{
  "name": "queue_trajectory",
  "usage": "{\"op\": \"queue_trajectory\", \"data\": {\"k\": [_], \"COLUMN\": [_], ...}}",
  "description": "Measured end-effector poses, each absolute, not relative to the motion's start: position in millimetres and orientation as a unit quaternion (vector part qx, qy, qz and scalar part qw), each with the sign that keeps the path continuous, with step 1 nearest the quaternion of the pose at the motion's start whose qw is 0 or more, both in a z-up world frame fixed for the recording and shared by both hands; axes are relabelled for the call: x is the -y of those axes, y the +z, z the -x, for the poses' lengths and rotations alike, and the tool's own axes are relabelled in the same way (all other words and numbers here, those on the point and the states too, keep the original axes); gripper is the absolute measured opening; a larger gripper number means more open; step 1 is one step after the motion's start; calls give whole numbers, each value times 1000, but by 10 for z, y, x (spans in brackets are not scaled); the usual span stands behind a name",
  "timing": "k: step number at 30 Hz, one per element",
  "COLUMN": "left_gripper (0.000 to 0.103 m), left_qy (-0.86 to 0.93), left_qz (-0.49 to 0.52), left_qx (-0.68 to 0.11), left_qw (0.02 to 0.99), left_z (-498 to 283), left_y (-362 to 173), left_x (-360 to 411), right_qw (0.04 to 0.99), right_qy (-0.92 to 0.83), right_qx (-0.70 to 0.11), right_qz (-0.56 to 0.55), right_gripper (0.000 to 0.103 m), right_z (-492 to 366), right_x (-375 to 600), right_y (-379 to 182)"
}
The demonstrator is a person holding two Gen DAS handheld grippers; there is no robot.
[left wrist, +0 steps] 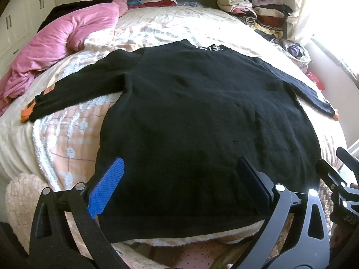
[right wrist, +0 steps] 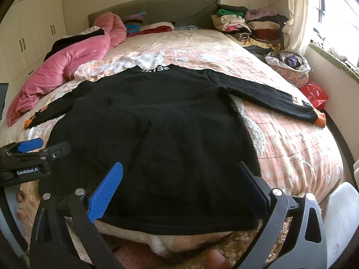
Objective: Fold small clothes
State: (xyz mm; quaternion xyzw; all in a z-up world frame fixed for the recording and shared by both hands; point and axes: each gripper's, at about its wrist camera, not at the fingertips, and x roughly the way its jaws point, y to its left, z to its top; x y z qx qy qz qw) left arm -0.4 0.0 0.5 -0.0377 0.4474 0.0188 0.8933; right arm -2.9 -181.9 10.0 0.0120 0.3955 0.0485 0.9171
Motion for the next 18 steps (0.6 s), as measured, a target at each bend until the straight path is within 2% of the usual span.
{"op": "queue_trajectory", "data": {"k": [18], "left_gripper": [94], "left_qy": [18], "left_qz": [39], "left_qx": [-446], "left_qw": [894], "left_z": [7], "left_y": [6], "left_x": [-1], "right_qw": [917], "right_qy": [46], "right_qx": [-395], "right_qz": [-12], "right_gripper": [99], "right_z": [30], "right_x": [1826], "right_y": [95]}}
